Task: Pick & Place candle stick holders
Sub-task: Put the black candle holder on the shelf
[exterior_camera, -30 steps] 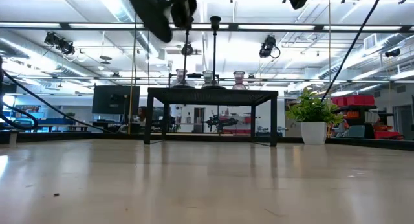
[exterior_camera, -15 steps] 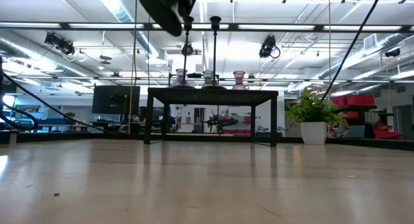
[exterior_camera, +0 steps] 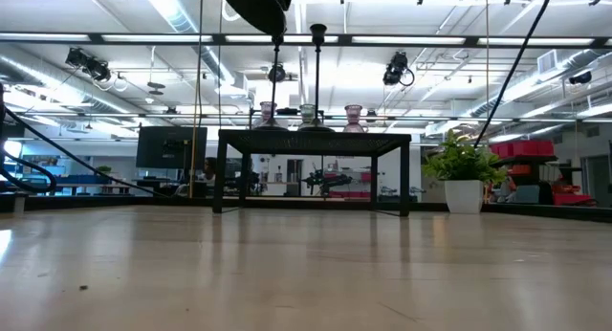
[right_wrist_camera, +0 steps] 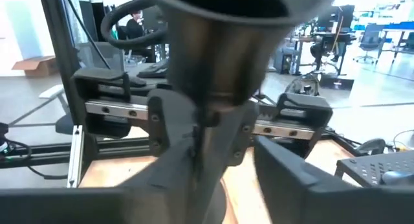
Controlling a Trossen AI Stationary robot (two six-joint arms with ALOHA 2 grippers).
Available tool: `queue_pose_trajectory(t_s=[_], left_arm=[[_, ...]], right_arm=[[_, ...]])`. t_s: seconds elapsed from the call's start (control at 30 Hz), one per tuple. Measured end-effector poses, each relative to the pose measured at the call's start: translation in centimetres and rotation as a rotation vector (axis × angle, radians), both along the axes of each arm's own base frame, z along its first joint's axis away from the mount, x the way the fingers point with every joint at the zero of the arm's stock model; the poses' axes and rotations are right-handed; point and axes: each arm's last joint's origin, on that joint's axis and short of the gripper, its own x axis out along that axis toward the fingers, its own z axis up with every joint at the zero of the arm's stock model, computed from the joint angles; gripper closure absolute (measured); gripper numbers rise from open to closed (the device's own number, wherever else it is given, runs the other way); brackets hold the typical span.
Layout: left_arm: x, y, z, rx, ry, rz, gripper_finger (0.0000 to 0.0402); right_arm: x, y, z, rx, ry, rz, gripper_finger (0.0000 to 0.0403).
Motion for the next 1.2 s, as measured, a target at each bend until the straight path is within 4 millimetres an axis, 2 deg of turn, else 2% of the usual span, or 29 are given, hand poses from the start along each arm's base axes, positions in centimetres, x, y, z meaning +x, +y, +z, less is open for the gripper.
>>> queue_pose_trajectory(t_s=[0.17,0.2,0.47,0.67,1.0,1.2], left_arm=[[0.1,0.4,0.0,0.001,0.002,-0.001,0.0398],[0.1,0.4,0.0,0.007,0.001,-0.003,0.0397],[0.1,0.5,0.0,0.003,0.004,-0.016,0.0396],[-0.1,0.6,0.4,0.019,-0.014,-0.019,0.0361],[-2.5,1.4,3.1,0.07,-0.038,0.018,0.0294],[-4.7,1.4,4.8,0.066,-0.037,-0.034,0.0249]], right_arm=[[0.0,0.0,0.0,-0.023,0.003,-0.001,0.0374],[0.0,0.0,0.0,-0.026,0.003,0.0,0.0386],[0.0,0.0,0.0,-0.032,0.008,-0.013,0.0396],[0.0,-0.1,-0.1,-0.063,0.018,-0.046,0.04],[-1.4,-0.9,1.5,-0.097,0.026,-0.13,0.0402],[-2.2,-1.9,2.3,-0.157,0.048,-0.311,0.0403]])
